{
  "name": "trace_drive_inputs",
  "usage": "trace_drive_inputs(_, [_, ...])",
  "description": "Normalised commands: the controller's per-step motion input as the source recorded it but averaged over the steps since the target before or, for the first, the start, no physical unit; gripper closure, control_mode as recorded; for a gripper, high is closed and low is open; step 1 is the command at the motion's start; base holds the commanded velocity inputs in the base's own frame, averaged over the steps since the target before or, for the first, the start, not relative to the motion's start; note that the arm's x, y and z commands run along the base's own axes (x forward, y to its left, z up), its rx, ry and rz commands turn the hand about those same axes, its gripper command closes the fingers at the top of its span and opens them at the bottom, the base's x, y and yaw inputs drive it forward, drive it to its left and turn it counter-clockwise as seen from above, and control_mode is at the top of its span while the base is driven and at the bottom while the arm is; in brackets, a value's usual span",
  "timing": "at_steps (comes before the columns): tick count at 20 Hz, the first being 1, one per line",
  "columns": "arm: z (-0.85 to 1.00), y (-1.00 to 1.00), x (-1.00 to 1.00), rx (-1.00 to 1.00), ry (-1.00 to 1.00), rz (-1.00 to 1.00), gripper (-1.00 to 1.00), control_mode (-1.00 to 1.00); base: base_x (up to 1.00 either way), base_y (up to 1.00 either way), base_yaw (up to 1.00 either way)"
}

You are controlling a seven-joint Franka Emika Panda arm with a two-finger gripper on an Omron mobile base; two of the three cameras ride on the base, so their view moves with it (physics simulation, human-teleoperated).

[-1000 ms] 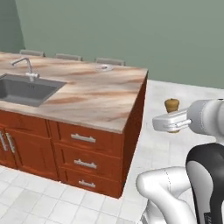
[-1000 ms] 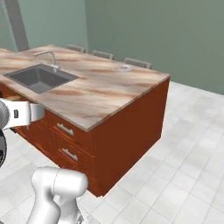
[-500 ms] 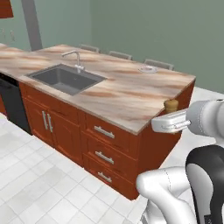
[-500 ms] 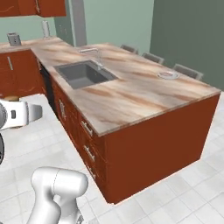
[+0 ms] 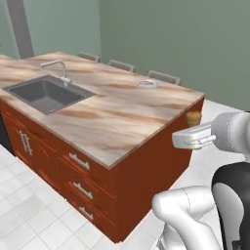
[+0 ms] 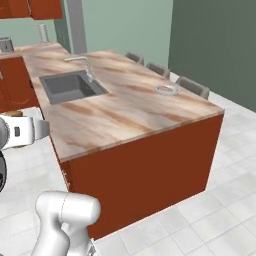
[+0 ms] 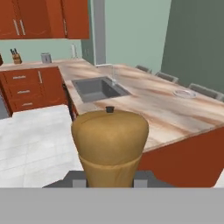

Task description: Retrieve the shaker from the cabinet and place it next the steak on a plate on the dining table.

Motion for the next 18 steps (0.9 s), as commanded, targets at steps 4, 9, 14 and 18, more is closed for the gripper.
trace_drive_inputs(4, [0.00, 0.00, 0.00, 0.00, 0.00, 0.00, 1.00, 1.00, 0.29, -1.00, 0.17])
trace_drive_inputs(9, [0.00, 0.00, 0.00, 0.00, 0.00, 0.00, 1.00, 1.00, 0.34, -1.00, 0.19])
trace_drive_inputs(14, [0.00, 0.00, 0.00, 0.00, 0.00, 0.00, 1.00, 1.00, 0.44, -1.00, 0.20])
trace_drive_inputs(18, [0.00, 0.00, 0.00, 0.00, 0.00, 0.00, 1.00, 1.00, 0.61, -1.00, 0.24])
